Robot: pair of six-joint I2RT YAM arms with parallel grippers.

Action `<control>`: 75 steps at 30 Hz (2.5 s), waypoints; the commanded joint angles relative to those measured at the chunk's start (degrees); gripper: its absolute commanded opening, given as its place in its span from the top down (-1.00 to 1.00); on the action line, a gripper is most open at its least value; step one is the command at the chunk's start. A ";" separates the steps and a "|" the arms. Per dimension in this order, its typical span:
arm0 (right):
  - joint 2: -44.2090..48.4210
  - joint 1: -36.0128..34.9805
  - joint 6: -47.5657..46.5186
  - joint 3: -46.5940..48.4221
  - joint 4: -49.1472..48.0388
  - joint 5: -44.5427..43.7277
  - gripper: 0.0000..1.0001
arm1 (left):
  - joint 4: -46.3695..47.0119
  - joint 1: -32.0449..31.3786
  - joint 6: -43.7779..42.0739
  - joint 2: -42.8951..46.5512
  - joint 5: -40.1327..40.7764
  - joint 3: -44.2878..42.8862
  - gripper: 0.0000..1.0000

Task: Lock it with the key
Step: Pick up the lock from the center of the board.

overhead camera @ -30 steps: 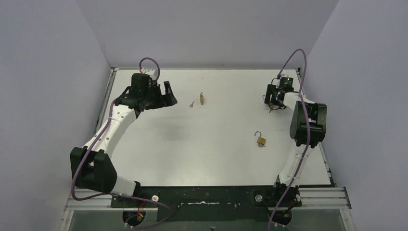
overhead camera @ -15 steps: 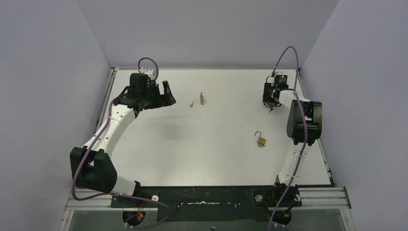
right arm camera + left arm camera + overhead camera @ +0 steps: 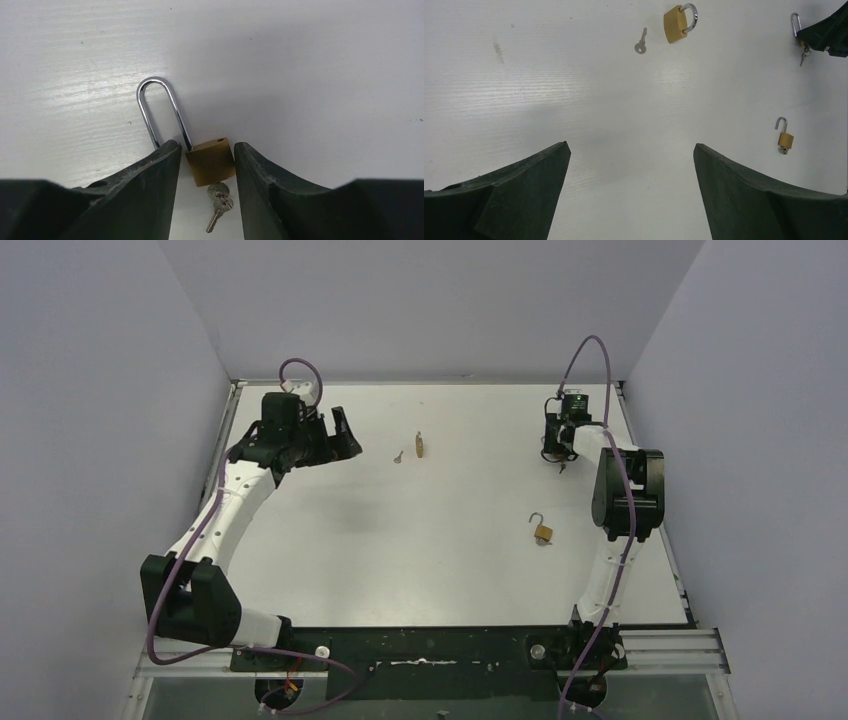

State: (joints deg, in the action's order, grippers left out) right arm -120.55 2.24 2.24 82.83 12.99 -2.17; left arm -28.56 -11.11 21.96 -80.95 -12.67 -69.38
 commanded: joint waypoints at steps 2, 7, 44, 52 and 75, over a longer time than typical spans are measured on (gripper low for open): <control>0.52 0.16 0.97 0.84 3.59 -0.20 0.13 | 1.12 0.74 -0.68 2.80 -1.69 0.08 -0.88; 1.46 0.29 1.53 -0.98 4.23 -0.59 0.16 | 1.09 0.83 -0.41 2.73 -2.09 -0.16 -0.88; 45.65 -19.84 36.49 -13.45 -5.81 61.72 0.82 | 49.53 1.84 16.85 14.01 -56.93 7.29 -0.90; 46.45 -28.77 49.88 -12.25 -14.81 67.38 0.80 | 51.01 -2.17 21.28 9.72 -66.32 4.15 -0.79; 40.14 -34.21 49.18 -7.24 -13.17 69.72 0.81 | 64.13 -3.92 31.25 7.02 -68.72 5.43 -0.22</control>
State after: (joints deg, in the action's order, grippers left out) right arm -80.79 -31.62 52.49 72.03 1.43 65.67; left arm 30.02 -14.92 50.30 -73.52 -80.27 -62.83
